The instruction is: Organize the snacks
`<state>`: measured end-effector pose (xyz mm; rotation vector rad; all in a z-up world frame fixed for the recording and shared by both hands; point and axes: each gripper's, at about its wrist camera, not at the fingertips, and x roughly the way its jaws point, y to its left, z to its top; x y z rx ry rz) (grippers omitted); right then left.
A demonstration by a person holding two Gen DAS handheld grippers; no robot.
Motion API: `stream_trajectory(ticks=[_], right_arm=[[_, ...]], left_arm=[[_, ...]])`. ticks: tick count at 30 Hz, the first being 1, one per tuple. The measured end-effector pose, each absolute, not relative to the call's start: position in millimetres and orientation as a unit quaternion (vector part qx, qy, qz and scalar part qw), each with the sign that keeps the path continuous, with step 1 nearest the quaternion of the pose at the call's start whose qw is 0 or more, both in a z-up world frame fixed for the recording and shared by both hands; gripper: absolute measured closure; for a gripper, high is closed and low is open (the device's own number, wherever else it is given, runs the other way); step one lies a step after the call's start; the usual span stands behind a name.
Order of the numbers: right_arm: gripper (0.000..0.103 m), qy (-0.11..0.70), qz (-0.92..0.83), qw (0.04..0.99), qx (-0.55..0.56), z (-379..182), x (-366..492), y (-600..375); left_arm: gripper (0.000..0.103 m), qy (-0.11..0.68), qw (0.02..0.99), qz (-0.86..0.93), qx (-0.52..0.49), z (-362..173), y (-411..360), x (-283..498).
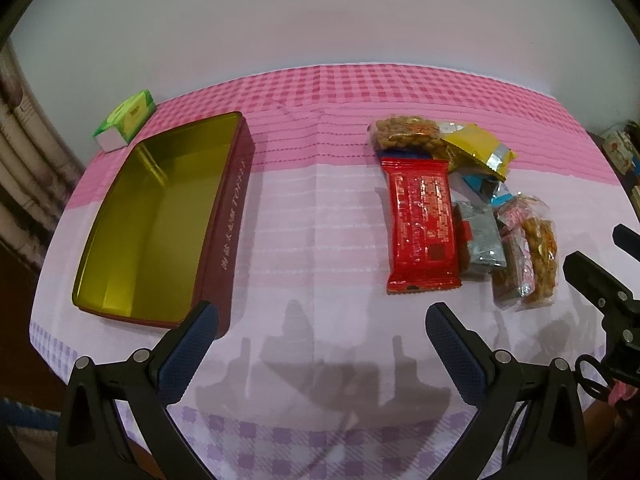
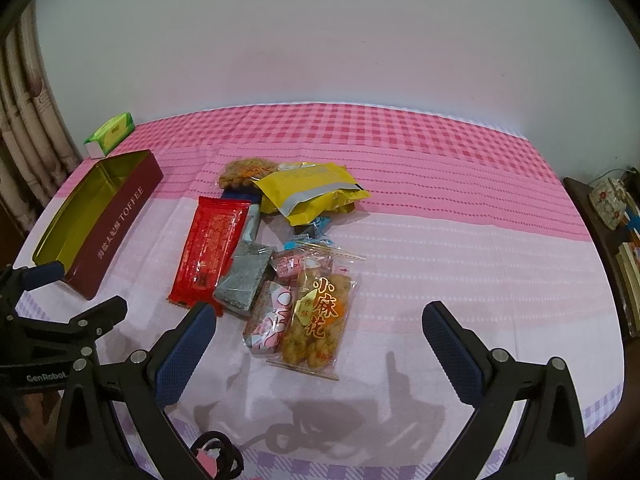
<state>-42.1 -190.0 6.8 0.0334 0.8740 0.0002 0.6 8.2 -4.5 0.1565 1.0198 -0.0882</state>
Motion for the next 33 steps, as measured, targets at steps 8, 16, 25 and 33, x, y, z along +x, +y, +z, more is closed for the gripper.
stream_trajectory(ticks=[8, 16, 25, 33], right_arm=[[0.001, 0.423, 0.001, 0.906, 0.005, 7.3, -43.2, -188.0], [0.018, 0.436, -0.007, 0.9, 0.006, -0.5, -39.0, -193.4], [0.033, 0.458, -0.027, 0.888, 0.029, -13.3, -28.2, -203.2], [0.038, 0.479, -0.033, 0.877, 0.014, -25.4, -11.9, -198.4]], left_arm=[[0.0, 0.491, 0.868, -0.036, 0.072, -7.2, 10.8, 2.7], [0.0, 0.494, 0.866, -0.034, 0.069, -9.9, 13.1, 4.7], [0.0, 0.499, 0.863, -0.038, 0.068, -15.9, 13.4, 9.3], [0.0, 0.501, 0.862, -0.039, 0.066, -19.7, 14.3, 11.9]])
